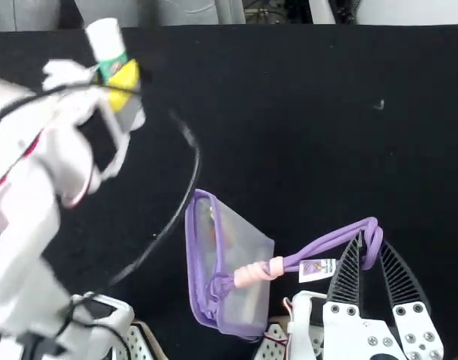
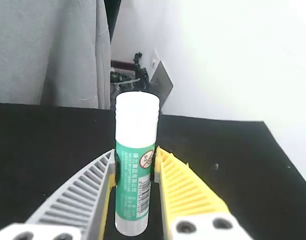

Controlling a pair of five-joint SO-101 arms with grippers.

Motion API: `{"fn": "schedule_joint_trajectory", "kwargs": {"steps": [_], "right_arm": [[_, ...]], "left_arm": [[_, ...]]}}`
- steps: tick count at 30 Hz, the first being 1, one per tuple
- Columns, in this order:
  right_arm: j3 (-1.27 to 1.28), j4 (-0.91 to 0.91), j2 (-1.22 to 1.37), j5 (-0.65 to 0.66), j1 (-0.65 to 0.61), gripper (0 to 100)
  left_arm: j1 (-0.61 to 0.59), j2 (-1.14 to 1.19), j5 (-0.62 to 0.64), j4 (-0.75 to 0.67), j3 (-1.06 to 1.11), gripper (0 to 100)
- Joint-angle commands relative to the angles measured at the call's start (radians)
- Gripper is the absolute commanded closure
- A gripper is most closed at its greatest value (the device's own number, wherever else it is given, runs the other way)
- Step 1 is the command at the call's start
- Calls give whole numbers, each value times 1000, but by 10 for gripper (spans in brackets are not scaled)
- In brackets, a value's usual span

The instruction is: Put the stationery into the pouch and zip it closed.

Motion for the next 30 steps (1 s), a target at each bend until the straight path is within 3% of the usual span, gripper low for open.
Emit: {"fn": "schedule_joint_trajectory", "kwargs": {"steps": [1, 7, 12, 24, 30], "right_arm": [[4, 28, 7, -2, 11, 987], [5, 28, 8, -2, 11, 987], [7, 28, 8, -2, 11, 987], [8, 28, 8, -2, 11, 987], [10, 26, 8, -2, 11, 987]], "left_arm": [[15, -101, 8, -3, 79, 962], [16, -258, 121, -3, 266, 962], [16, -416, 124, -83, 452, 962], [22, -873, 127, -560, 1182, 962], [255, -1040, 127, -637, 1349, 962]]}}
